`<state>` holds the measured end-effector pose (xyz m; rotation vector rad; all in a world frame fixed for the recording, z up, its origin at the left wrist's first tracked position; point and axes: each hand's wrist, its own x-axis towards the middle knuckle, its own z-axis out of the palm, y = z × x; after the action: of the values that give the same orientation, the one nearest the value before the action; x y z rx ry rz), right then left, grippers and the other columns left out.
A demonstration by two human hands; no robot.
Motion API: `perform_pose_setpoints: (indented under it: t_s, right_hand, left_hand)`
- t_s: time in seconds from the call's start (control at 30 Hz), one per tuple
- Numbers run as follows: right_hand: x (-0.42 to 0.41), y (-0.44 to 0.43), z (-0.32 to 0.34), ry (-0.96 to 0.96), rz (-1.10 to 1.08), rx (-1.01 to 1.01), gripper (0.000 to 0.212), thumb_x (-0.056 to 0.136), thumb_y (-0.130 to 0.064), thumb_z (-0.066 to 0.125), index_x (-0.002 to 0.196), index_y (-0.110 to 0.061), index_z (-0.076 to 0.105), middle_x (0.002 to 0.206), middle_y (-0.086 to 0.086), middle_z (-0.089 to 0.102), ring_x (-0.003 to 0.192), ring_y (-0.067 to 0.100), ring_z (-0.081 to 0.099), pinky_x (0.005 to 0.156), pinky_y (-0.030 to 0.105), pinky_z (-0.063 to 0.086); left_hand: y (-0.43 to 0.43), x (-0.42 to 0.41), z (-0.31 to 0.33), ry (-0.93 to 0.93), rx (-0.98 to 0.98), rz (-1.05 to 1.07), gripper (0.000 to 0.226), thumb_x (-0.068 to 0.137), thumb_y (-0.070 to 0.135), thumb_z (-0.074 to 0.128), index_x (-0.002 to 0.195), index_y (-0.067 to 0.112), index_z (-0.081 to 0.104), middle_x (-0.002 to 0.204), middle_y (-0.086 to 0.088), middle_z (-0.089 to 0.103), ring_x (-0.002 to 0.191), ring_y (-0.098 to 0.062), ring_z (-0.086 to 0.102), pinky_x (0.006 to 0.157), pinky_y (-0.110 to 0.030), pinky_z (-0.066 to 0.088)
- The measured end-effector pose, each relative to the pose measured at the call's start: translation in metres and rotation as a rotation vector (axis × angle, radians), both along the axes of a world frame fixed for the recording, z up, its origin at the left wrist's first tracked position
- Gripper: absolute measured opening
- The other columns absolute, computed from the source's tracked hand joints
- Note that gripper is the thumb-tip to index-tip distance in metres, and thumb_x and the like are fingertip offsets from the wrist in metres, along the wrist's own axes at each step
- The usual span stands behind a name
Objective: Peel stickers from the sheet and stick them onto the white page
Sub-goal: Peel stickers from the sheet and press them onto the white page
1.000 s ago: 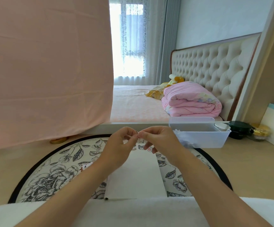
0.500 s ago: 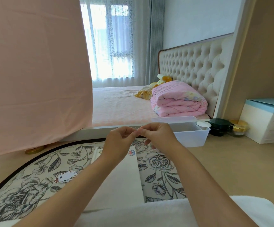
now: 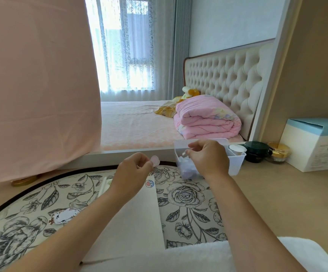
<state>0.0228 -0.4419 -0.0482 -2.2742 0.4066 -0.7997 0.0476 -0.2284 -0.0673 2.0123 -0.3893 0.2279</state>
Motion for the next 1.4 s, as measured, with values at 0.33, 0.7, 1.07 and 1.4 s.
perform_pose_setpoints:
  t_s: [0.33,0.7,1.07,1.4]
  right_hand:
    - [-0.007,0.08,0.017,0.031,0.465,-0.07,0.01,0.086,-0.03,0.074,0.096,-0.032,0.075,0.09,-0.019,0.07,0.064,-0.009,0.051,0.071,0.02,0.044]
    - [-0.004,0.128,-0.008,0.012,0.471,0.114,0.011,0.085,-0.03,0.077,0.077,-0.031,0.07,0.071,-0.014,0.069,0.052,-0.002,0.056,0.06,0.023,0.048]
    - [-0.017,0.146,0.0,0.42,0.486,0.586,0.027,0.092,-0.035,0.067,0.086,-0.009,0.074,0.068,-0.004,0.067,0.051,0.013,0.047,0.046,0.023,0.029]
    - [-0.012,0.137,-0.006,0.558,0.462,0.491,0.02,0.096,-0.025,0.059,0.087,-0.01,0.069,0.073,0.0,0.063,0.05,0.012,0.049,0.045,0.023,0.028]
  left_hand:
    - [0.044,-0.003,0.001,0.093,-0.119,-0.028,0.016,0.1,0.019,0.058,0.085,0.017,0.064,0.078,0.001,0.073,0.061,-0.009,0.062,0.052,-0.016,0.042]
    - [0.103,-0.016,-0.014,-0.17,0.082,0.067,0.014,0.091,0.031,0.066,0.077,0.032,0.064,0.075,0.018,0.067,0.061,-0.006,0.056,0.06,-0.03,0.048]
    - [0.109,-0.009,-0.012,-0.962,0.61,0.061,0.017,0.089,0.026,0.056,0.074,0.022,0.063,0.063,0.008,0.057,0.053,-0.015,0.048,0.039,-0.03,0.037]
    - [0.116,-0.006,-0.013,-1.074,0.695,-0.133,0.027,0.1,0.042,0.049,0.097,0.024,0.07,0.085,0.012,0.068,0.064,-0.011,0.058,0.045,-0.026,0.042]
